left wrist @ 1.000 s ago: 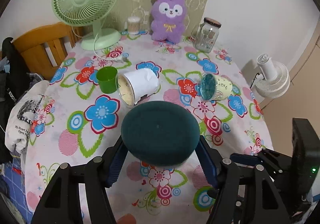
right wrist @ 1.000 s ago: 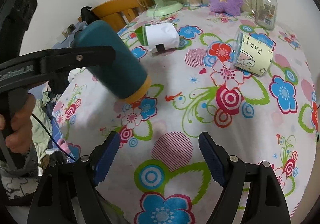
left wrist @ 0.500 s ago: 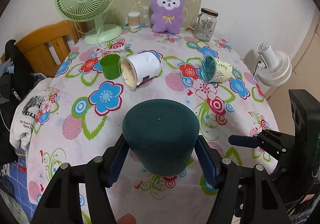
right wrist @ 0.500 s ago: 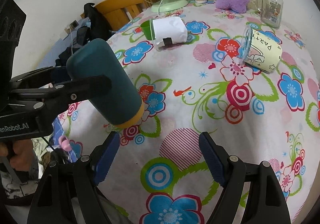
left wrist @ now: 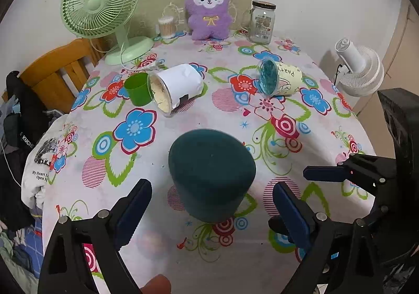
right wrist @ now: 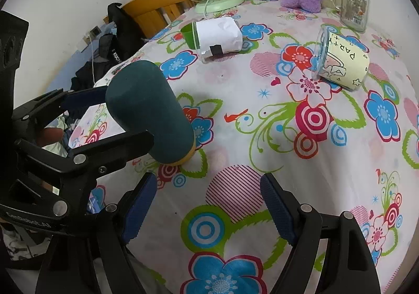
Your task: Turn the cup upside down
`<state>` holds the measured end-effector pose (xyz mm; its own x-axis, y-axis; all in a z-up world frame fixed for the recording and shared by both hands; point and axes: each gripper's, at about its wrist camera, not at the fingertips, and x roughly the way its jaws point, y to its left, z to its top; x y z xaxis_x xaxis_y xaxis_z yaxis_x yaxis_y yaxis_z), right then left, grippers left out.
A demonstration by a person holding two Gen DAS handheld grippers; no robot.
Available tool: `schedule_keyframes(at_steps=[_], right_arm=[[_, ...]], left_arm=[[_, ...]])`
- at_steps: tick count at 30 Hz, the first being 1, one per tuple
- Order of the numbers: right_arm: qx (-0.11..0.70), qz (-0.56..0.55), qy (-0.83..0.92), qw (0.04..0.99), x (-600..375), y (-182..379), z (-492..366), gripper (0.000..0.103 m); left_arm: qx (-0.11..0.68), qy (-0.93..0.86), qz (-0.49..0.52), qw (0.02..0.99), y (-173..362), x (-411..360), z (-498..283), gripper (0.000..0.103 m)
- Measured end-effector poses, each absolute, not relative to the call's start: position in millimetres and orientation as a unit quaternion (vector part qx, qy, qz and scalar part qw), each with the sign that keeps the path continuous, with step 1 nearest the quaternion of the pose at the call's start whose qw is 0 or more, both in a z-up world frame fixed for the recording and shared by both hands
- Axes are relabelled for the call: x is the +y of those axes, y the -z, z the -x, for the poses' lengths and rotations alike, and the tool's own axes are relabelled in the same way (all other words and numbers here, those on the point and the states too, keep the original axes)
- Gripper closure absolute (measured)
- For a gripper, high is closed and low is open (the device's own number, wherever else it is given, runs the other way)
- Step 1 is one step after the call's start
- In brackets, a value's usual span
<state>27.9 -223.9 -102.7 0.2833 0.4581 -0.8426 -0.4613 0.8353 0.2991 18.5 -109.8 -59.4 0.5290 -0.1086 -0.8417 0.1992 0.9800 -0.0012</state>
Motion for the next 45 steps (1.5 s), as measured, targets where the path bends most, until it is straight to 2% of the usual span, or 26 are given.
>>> schedule_keyframes(at_steps=[21,26,45], right_arm=[[0.511,0.004,-0.28,0.812,-222.9,88.4,-26.3,0.02],[0.499,0.001,-0.274,0.822,-223.5,76.3,-27.0,0.02],[0.442,0.009,-0.272,0.855,-209.6,28.5,-31.7,0.02]], left_arm=[[0.452,0.075,-0.026,0.888,39.7,-93.2,-12.9,0.008],[0.436,0.073,-0.015,0.897,29.2,-85.3,-8.4,0.005],[0.381,0.071,0.021,0.922,-3.7,-59.9,0.9,0.004]])
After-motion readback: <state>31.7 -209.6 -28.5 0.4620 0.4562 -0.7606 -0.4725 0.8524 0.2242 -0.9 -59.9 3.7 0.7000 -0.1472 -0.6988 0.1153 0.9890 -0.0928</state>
